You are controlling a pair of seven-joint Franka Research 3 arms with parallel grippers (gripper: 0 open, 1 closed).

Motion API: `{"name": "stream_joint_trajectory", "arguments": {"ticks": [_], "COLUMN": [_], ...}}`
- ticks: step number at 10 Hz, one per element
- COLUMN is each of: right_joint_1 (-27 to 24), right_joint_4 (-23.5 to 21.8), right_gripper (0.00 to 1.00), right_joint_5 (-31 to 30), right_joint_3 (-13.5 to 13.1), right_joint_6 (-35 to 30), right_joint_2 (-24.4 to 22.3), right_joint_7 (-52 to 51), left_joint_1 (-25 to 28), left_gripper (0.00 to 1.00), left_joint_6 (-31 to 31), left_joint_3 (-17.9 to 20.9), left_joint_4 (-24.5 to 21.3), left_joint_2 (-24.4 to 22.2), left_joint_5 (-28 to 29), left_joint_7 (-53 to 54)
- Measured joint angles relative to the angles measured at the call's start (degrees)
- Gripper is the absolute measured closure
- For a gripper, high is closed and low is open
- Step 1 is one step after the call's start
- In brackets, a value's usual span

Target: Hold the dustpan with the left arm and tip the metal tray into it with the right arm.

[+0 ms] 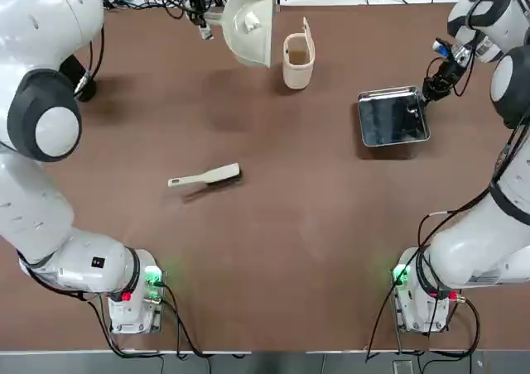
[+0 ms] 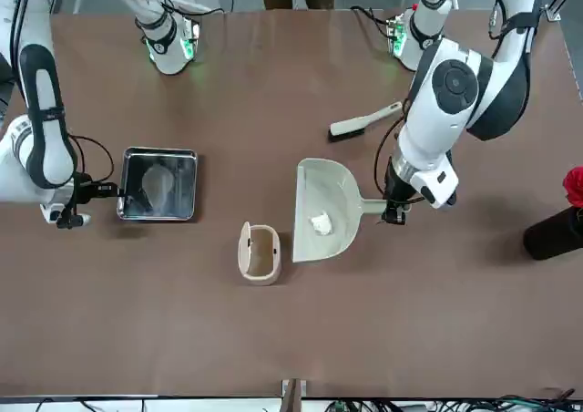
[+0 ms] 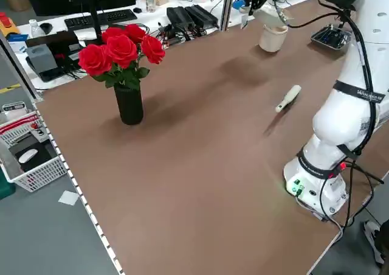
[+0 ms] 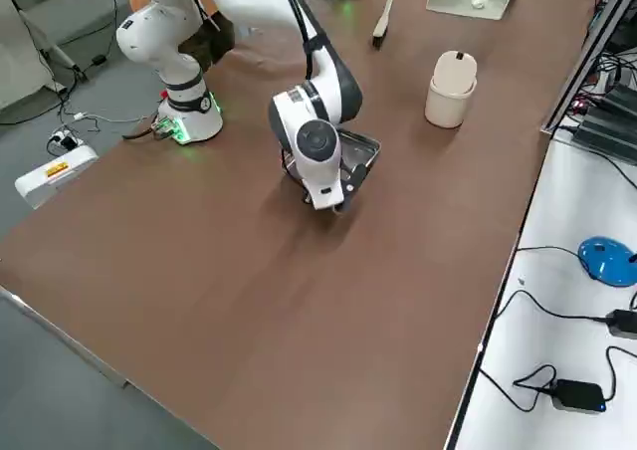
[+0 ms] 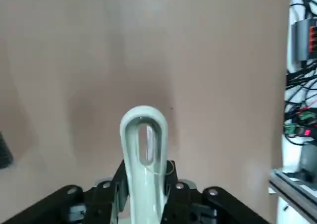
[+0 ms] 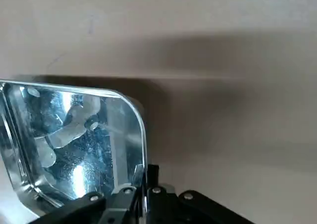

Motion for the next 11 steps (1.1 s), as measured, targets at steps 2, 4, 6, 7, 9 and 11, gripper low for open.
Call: {"name": "stream_joint_trajectory", "arguments": {"ticks": [2,4,6,7,9,11], "right_joint_1": [-0.1,-0.1,-0.1,-0.1,0.2,0.5], "right_joint_4": [0.0,0.0,0.1,0.2,0.6,1.8], "right_gripper": [0.96,0.96,0.94,0.82,0.51,0.21], "right_joint_5": [1.3,3.6,4.3,4.3,4.4,3.8], "right_joint_3": [-0.1,-0.1,-0.1,-0.1,-0.1,-0.5], "right_joint_6": [0.7,1.0,1.2,1.2,0.9,0.2], "right_joint_2": [1.8,3.6,4.2,4.2,4.1,2.2], "right_joint_7": [-0.6,-2.2,-3.1,-3.2,-3.3,-3.3], "left_joint_1": [-1.9,-6.3,-8.9,-9.6,-10.2,-10.2], "left_gripper": [0.67,0.67,0.67,0.67,0.67,0.67], "left_joint_6": [0.1,0.3,2.1,3.4,5.4,7.5], "left_joint_3": [-0.1,-0.1,0.0,0.3,0.5,2.0], "left_joint_4": [4.9,7.9,10.4,11.3,12.4,13.7], "left_joint_2": [3.7,7.3,9.5,10.1,10.6,10.7], "left_joint_5": [4.8,9.9,14.0,16.8,20.2,20.4], "left_joint_7": [-3.1,-5.2,-7.0,-8.9,-11.1,-13.1]}}
